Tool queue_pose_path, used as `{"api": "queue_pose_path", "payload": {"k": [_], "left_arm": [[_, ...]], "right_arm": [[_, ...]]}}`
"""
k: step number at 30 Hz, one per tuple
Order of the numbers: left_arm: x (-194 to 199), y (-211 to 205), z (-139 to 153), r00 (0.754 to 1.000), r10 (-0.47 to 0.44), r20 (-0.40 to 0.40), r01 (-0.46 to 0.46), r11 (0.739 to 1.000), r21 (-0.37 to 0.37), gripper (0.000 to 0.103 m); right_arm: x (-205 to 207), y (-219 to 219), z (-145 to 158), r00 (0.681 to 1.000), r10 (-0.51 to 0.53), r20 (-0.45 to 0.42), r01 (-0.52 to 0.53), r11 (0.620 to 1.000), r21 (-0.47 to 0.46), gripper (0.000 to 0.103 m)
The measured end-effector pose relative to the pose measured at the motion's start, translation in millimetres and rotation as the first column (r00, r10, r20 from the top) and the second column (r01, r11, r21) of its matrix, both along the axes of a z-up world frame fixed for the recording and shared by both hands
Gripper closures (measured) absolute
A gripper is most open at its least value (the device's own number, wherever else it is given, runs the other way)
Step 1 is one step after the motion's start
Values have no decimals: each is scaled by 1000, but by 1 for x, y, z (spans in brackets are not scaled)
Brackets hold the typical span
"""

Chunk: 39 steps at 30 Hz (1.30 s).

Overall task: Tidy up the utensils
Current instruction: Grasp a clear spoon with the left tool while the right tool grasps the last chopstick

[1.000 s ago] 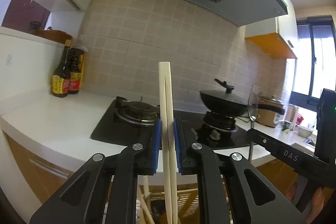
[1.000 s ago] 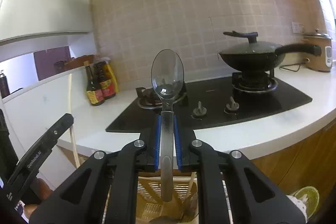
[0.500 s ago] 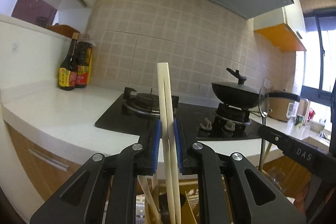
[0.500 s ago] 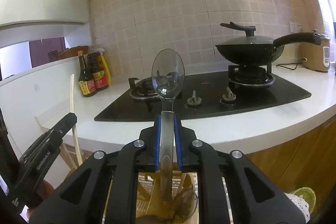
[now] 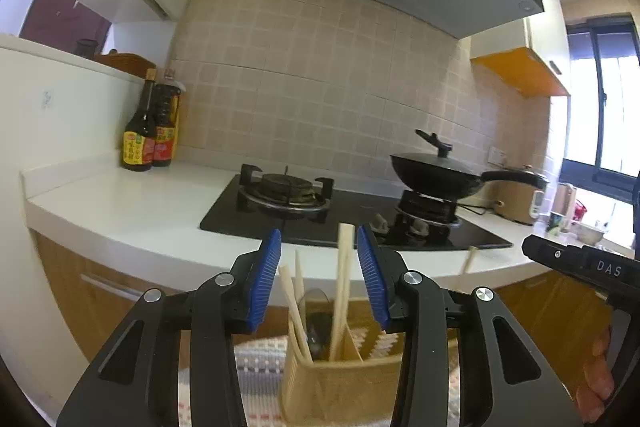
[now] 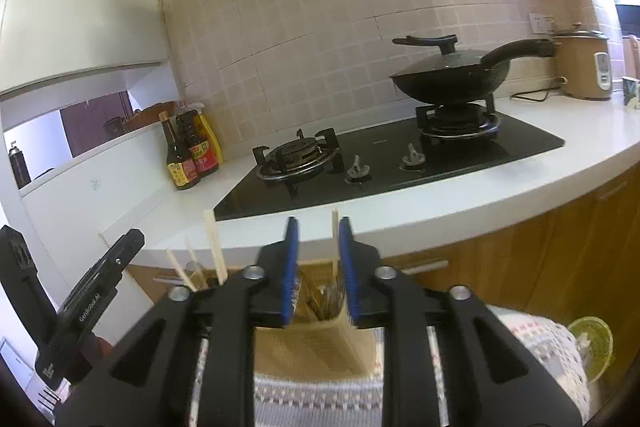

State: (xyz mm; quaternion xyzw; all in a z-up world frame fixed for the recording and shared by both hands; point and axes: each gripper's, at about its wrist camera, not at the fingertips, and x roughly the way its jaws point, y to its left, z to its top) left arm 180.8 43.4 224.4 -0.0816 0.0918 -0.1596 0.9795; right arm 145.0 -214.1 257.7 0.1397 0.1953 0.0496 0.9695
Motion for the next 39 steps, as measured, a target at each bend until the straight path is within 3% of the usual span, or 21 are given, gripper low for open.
{"api": "queue_pose_path", "payload": {"k": [6,8,13,16,20,24,29,36,39], "left_arm": [[-39,0,10,998,-50,-43,51,999,15,58],[-50,-3,9,992,-85,-95,87,996,25,56],[-75,-19,-10,946,-190,-262,207,978,36,56],[-81,-33,-31,895,-239,-377,263,965,15,56],[-87,-56,-75,798,-288,-529,328,944,-19,57],[-97,-76,-114,742,-273,-612,346,938,1,58],[-101,-100,-150,666,-275,-694,381,925,-2,58],[-93,-131,-166,648,-183,-739,363,927,89,58],[-93,-144,-165,674,-121,-729,352,920,173,58]], "right_arm": [[-40,0,1,997,-4,-76,3,1000,-9,76],[-53,0,-3,991,-6,-133,3,1000,-22,76],[-72,0,-30,946,21,-324,-39,998,-47,76],[-84,-2,-55,908,23,-418,-51,997,-54,76],[-102,-12,-81,876,26,-482,-52,998,-40,76],[-111,-14,-104,828,80,-556,-105,994,-13,76],[-111,-18,-120,791,114,-601,-109,993,44,76],[-116,-35,-128,781,113,-614,-75,993,88,76],[-115,-41,-129,782,115,-613,-69,993,99,76]]}}
